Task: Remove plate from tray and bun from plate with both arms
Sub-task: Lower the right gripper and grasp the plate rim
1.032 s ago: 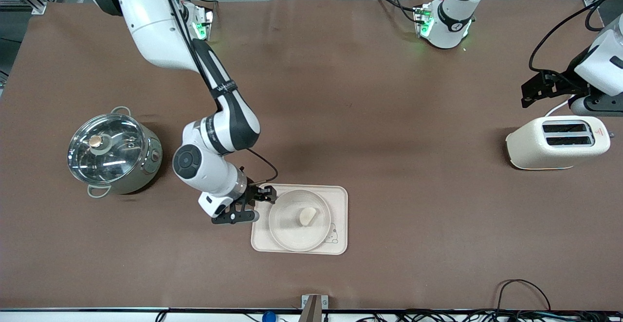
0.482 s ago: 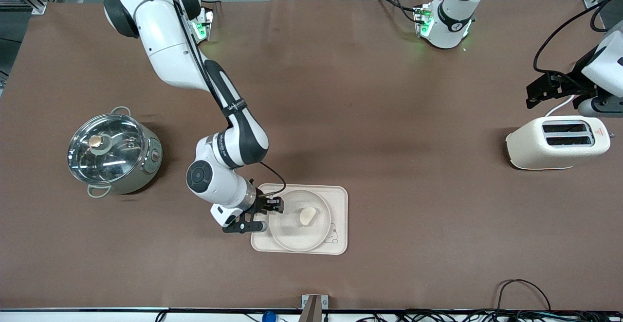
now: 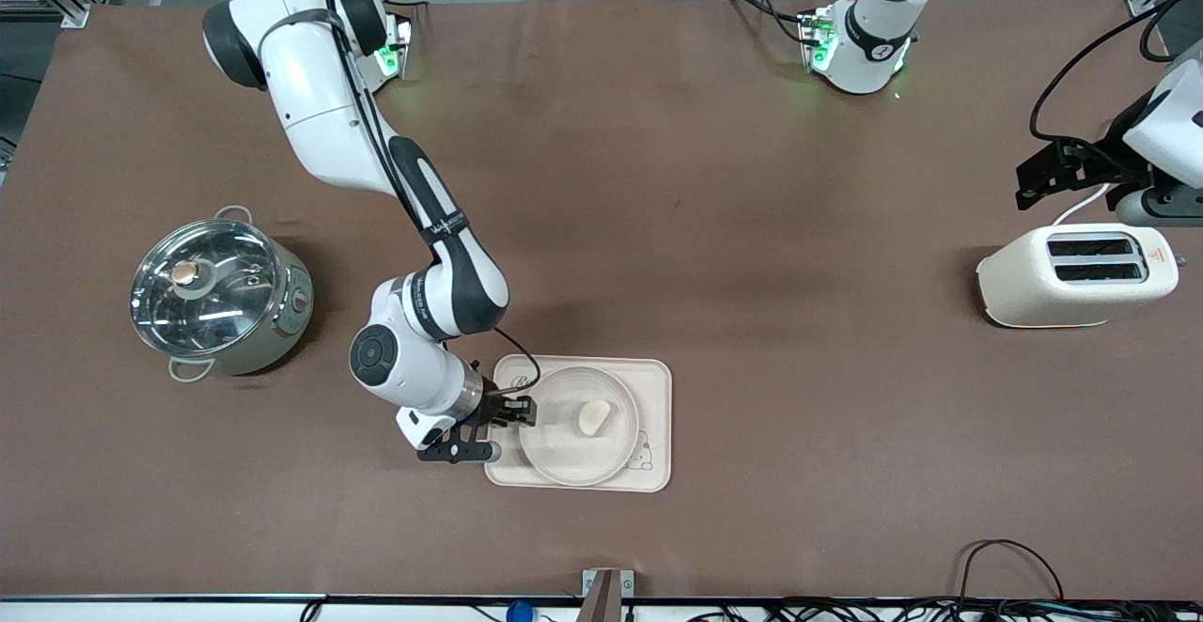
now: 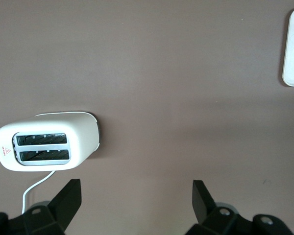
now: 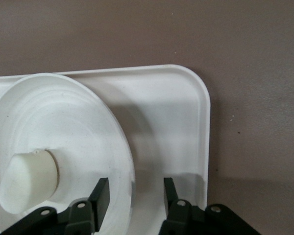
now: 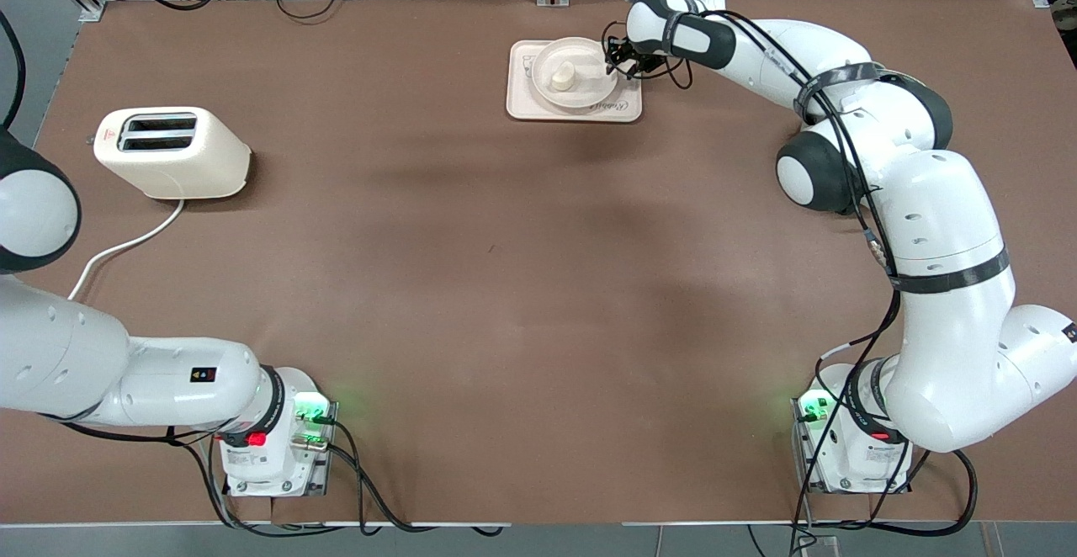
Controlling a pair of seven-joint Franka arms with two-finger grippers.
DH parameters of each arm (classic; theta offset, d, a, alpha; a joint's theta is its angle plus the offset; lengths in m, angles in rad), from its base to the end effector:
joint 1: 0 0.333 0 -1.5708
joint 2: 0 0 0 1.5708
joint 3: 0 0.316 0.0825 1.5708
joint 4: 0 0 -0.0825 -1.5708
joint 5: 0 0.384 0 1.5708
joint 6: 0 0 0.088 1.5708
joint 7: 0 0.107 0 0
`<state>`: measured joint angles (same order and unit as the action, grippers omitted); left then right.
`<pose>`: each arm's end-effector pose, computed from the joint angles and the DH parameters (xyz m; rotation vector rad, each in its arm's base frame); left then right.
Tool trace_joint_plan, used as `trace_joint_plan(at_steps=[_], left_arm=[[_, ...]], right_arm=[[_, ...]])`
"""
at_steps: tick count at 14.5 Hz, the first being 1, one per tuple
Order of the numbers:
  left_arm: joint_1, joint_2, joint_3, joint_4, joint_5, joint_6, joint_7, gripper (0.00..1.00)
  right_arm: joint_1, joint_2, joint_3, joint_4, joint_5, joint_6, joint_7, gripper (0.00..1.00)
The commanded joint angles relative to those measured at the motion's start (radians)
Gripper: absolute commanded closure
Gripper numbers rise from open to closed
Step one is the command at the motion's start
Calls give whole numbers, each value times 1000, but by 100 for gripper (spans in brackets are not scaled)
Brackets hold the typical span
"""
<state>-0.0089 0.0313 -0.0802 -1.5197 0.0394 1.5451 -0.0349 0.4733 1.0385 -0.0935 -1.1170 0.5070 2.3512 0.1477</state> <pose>0.5602 -0.0450 0.6290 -3.1033 0.0827 0.0054 0.7197 0.3216 0.1942 -2.7786 0.0511 -0.1515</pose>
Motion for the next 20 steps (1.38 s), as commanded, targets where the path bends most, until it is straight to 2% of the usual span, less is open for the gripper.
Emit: trace_joint_plan(at_steps=[1,6,9,13,16,20], left_arm=[[0,7,0,16,16,-14,13,0],[0,7,-1,16,16,-14,13,0],[0,7,0,16,16,-14,13,0],[1,7,0,16,16,-14,13,0],[1,7,0,16,16,-14,13,0],[3,7,0,16,16,-14,13,0]], right_arm=[[-18,28,38,32,16,26,35,56],[-19,31,37,31,16,25,33,84],[-21,31,37,29,15,25,35,96],[-27,14,35,26,15,13,36,99],[-28,-44,34,17,9,-12,33,99],[-35,-170,34,-99,7,-68,23,99]])
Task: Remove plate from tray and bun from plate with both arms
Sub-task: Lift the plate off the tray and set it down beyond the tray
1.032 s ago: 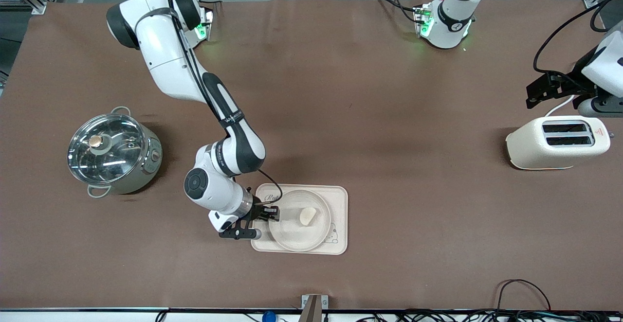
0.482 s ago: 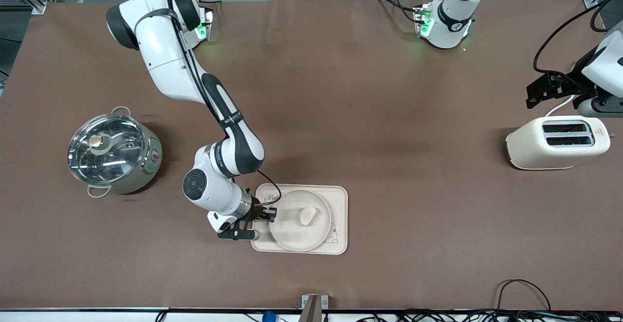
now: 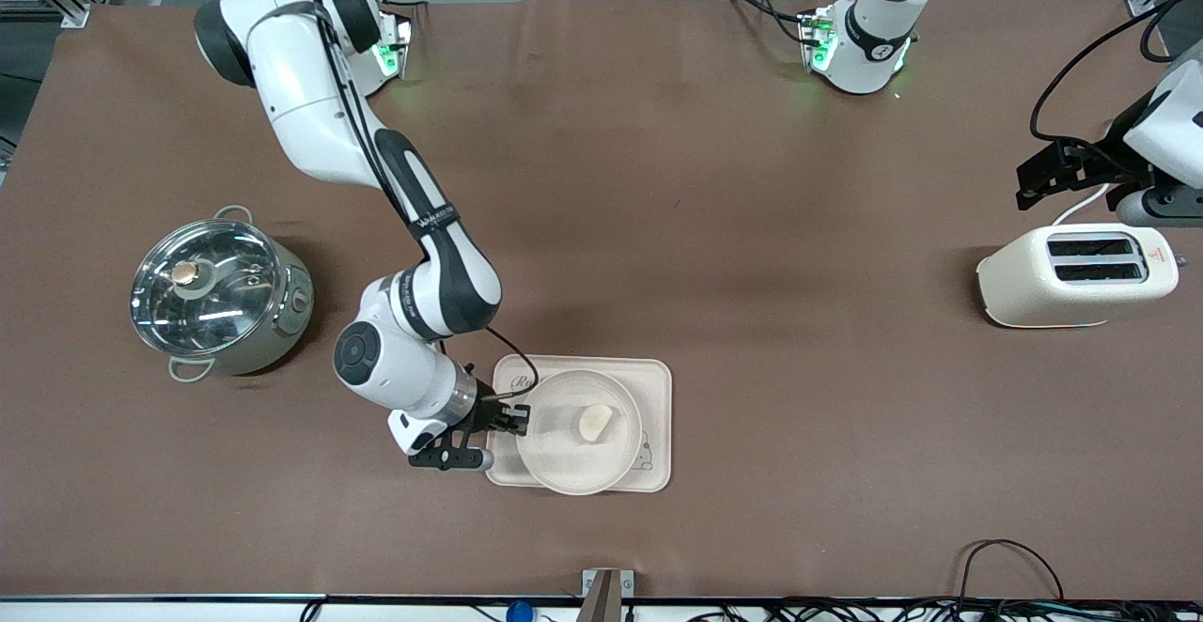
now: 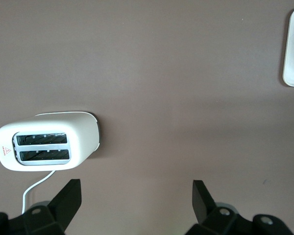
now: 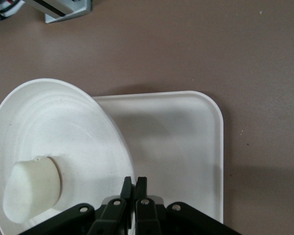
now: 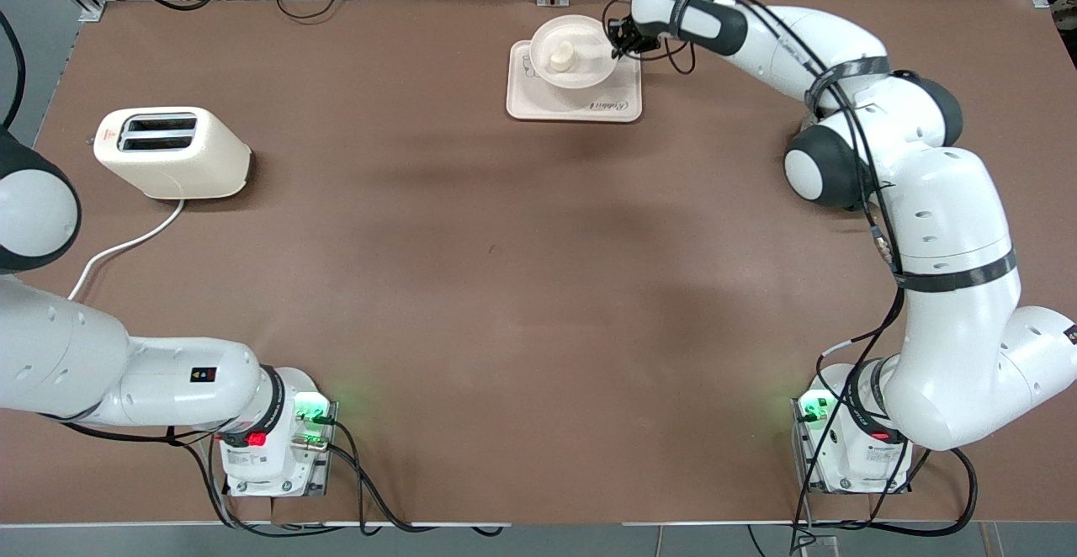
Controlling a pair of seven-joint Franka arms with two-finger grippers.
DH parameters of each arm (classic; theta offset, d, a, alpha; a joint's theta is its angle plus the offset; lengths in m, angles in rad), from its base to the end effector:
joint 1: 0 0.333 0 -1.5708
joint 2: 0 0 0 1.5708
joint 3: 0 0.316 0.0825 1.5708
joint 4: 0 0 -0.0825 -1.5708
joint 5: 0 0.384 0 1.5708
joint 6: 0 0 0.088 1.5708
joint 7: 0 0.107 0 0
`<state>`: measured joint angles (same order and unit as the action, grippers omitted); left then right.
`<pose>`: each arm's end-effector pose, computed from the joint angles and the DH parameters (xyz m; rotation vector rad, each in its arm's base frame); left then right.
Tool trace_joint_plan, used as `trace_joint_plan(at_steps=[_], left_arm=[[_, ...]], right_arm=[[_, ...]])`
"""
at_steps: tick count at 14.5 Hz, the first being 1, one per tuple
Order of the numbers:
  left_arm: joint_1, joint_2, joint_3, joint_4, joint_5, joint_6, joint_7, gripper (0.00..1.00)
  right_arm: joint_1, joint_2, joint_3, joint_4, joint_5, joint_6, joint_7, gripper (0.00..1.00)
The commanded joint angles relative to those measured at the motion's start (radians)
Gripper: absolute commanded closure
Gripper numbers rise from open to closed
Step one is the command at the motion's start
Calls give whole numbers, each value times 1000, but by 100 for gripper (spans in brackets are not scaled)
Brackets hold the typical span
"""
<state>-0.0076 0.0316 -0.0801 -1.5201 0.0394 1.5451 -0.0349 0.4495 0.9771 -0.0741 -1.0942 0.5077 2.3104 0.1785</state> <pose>0.5603 -0.0442 0.6286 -3.1033 0.0805 0.0066 0.7295 0.3202 0.2492 -2.7270 0.0853 -0.1809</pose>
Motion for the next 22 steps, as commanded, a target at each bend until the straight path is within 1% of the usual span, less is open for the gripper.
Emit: trace_joint_plan(at_steps=[1,3,6,7,9,11,13,17,19,22], left_arm=[[1,7,0,17,16,-14,13,0],[1,7,0,15,14,-14,13,0],[1,7,0,15,16,-14,13,0],[3,7,0,15,16,-14,13,0],[3,7,0,15,16,-14,13,0],[3,7,0,15,16,-14,13,0],[3,7,0,15,16,-14,13,0],[3,7,0,15,16,-14,13,0],[5,7,-1,15,16,-14,13,0],[17,4,-1,-2,14,-14,13,0]], right_arm=[[-8,-147,14,-165,6,-57,-16,99],[-2,-234,16,-263,6,-109,-30,100],[14,-378,17,-485,6,-103,-108,100],[24,-411,17,-539,6,-100,-126,100],[53,-454,17,-628,8,-63,-132,100],[104,-459,17,-693,8,2,-132,100],[132,-457,19,-734,8,64,-132,100],[202,-445,19,-777,11,184,-131,100],[205,-423,19,-776,12,195,-131,100],[207,-391,19,-757,12,198,-129,97]])
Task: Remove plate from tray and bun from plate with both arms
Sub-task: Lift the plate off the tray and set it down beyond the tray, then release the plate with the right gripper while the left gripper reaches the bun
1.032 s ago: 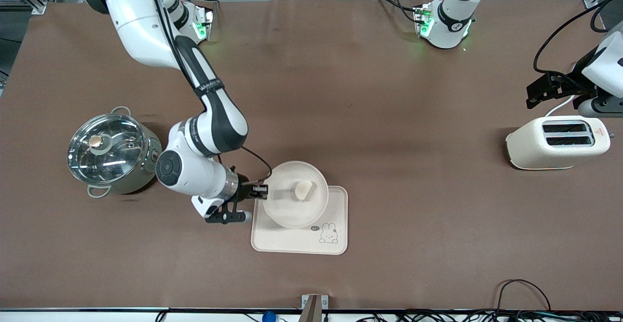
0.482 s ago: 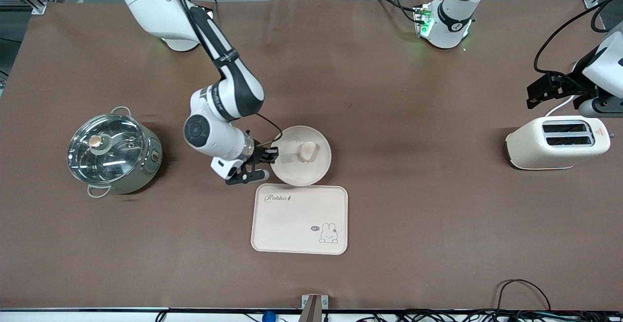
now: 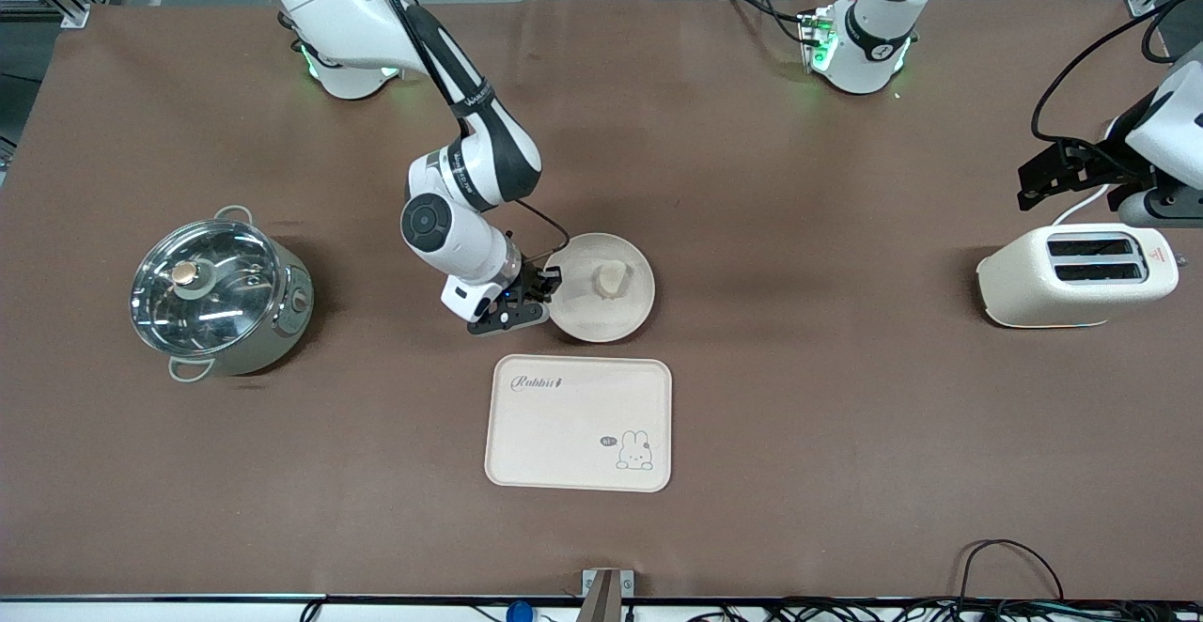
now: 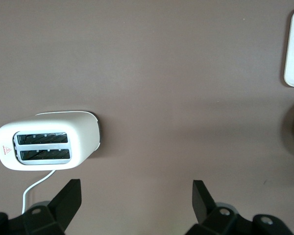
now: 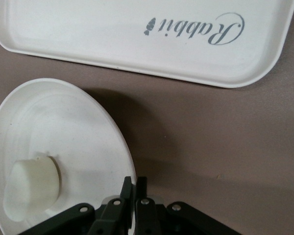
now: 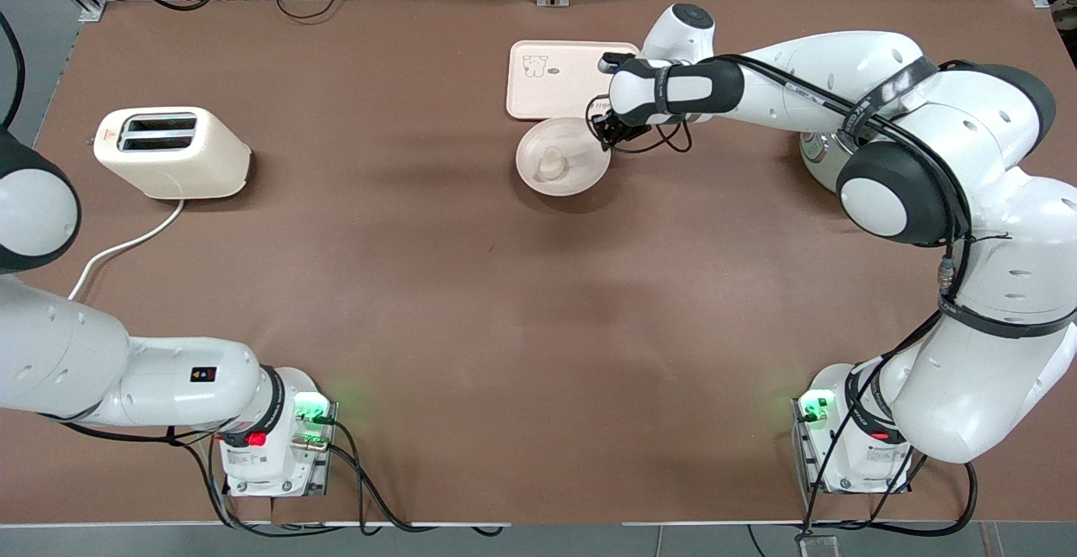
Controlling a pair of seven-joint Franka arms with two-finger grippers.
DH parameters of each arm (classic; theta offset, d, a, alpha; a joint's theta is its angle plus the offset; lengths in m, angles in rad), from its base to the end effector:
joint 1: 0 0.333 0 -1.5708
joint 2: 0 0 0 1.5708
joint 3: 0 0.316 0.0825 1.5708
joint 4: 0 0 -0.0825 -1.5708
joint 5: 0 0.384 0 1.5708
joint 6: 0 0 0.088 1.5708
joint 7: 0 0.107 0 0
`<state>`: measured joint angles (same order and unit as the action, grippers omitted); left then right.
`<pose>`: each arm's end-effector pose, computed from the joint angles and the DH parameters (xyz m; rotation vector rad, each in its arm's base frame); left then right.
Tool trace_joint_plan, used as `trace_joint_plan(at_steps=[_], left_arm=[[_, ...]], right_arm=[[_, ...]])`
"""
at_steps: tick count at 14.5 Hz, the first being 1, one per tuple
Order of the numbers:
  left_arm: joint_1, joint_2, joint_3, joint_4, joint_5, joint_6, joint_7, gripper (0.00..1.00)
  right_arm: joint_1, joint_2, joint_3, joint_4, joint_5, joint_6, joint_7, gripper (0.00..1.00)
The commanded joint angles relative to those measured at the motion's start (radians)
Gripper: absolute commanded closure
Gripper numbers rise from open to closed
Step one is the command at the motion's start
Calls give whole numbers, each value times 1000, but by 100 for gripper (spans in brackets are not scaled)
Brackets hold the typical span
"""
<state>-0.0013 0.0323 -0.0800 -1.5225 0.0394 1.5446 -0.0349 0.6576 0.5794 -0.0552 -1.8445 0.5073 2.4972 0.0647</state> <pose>0.5607 -0.0406 0.6270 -3.1034 0.0707 0.0123 0.5375 0.3689 0.2171 -2.8359 -0.2146 0.0317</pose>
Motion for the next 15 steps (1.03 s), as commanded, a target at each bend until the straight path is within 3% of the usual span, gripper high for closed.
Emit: trace_joint_plan(at_steps=[1,2,3,4,6,8,11,13,15], left_arm=[[14,1,-1,-2,14,-15,10,0],[12,1,-1,-4,14,-17,3,0],[12,0,-1,-8,13,-18,-2,0],[11,1,-1,-10,2,-17,-6,0],[9,6,-3,-28,-29,-17,-8,0],[6,11,-4,-60,-97,-3,-34,0],[-63,96,-70,-62,-125,81,-257,0],[-145,161,-124,-59,-116,181,-350,0],[-236,239,-130,-58,-115,309,-459,0]], right_arm=[[-1,11,0,-4,13,9,-16,93],[-1,16,0,-2,11,9,-17,84],[-3,16,0,2,11,5,-17,57],[-1,14,-2,4,11,3,-16,1],[-12,8,-3,16,11,-9,-14,0],[-21,-19,-23,54,2,-122,-9,0],[-21,-105,-135,85,-12,-271,-6,0],[-23,-142,-198,83,-102,-305,-9,0],[-24,-208,-264,88,-217,-362,-8,0]])
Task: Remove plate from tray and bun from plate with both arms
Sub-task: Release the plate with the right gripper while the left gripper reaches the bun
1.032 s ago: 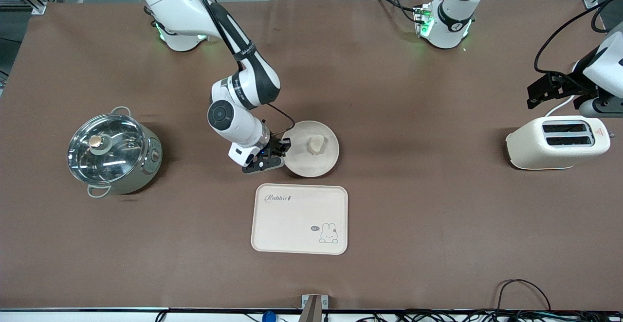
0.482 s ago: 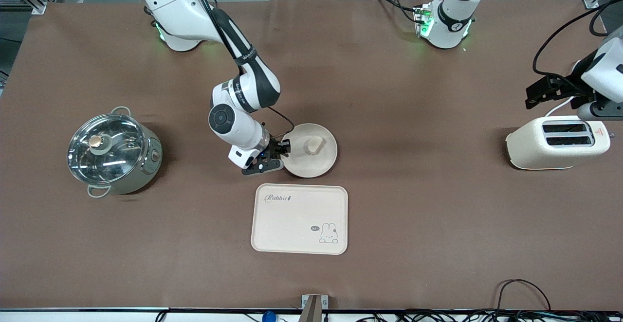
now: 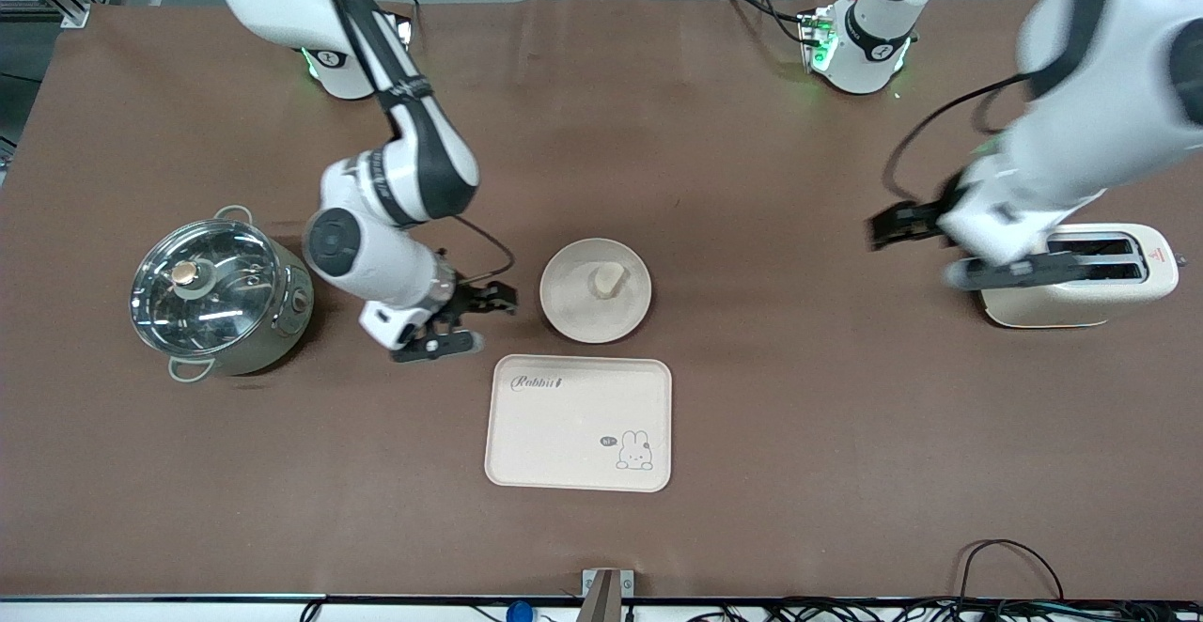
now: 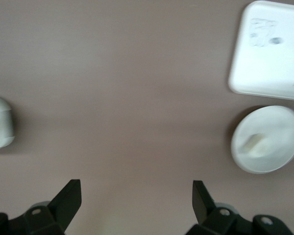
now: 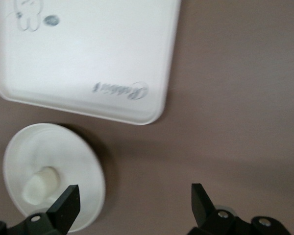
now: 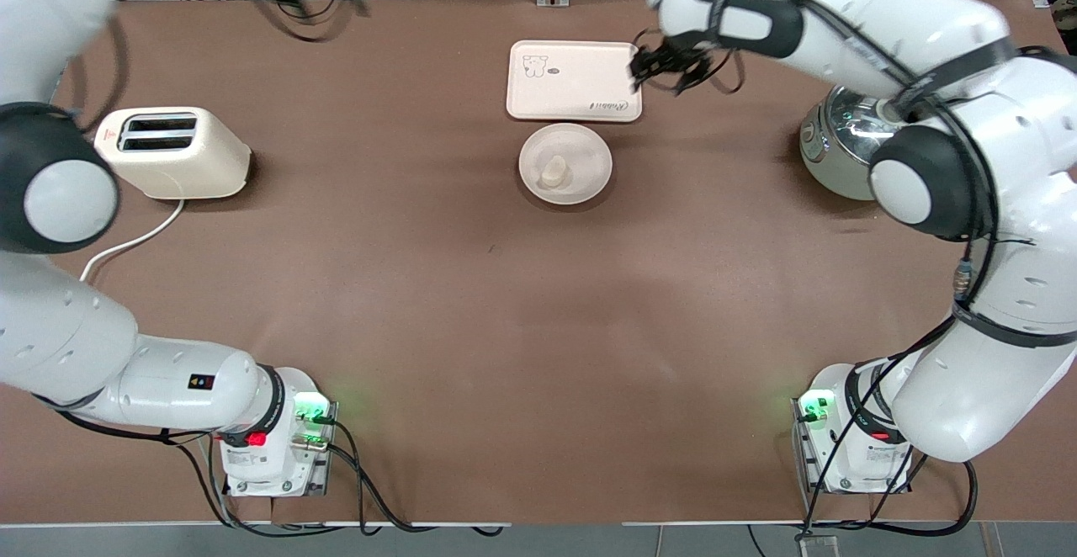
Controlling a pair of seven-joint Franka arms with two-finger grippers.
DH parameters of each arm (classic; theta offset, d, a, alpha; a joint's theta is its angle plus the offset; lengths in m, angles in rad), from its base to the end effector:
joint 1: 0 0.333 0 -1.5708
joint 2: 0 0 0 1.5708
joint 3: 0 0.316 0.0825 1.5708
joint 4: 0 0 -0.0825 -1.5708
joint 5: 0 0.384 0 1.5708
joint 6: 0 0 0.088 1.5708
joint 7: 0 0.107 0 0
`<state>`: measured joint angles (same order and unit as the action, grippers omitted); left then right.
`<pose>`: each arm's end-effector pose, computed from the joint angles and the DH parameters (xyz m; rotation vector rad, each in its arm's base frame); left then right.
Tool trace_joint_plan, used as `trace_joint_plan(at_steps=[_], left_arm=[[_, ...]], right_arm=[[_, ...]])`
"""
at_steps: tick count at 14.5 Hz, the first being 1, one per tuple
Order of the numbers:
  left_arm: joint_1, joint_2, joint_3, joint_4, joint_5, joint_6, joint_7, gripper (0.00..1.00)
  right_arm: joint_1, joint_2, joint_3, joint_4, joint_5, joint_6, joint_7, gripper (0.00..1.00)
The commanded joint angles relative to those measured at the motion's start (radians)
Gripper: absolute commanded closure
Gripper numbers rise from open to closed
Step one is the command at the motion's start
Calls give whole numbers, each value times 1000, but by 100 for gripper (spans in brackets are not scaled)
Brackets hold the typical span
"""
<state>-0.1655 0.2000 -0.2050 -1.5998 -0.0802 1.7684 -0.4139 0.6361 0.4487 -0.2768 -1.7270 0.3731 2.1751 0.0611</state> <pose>0.5792 -0.2221 0.5127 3.0388 0.0968 -0.1077 0.6096 0.2627 0.3348 -2.9456 -0.1706 0.0239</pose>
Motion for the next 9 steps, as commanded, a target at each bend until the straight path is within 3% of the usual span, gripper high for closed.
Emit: trace_joint_plan(at_steps=[1,3,5,7,9], left_arm=[[-113,106,-7,21,7,145,-97,0],[-224,175,-1,20,5,267,-146,0],[-291,254,-2,17,28,421,-328,0],[-379,335,-4,20,133,524,-445,0],[-428,418,-4,15,218,603,-541,0]], right_arm=[[-3,-115,-76,-31,-111,-75,-4,0],[-3,-197,-165,-28,-167,-161,-10,0],[-3,-283,-217,-28,-282,-234,-15,0],[-3,-341,-231,-5,-322,-309,-14,0],[-4,-335,-252,81,-324,-415,-6,0]])
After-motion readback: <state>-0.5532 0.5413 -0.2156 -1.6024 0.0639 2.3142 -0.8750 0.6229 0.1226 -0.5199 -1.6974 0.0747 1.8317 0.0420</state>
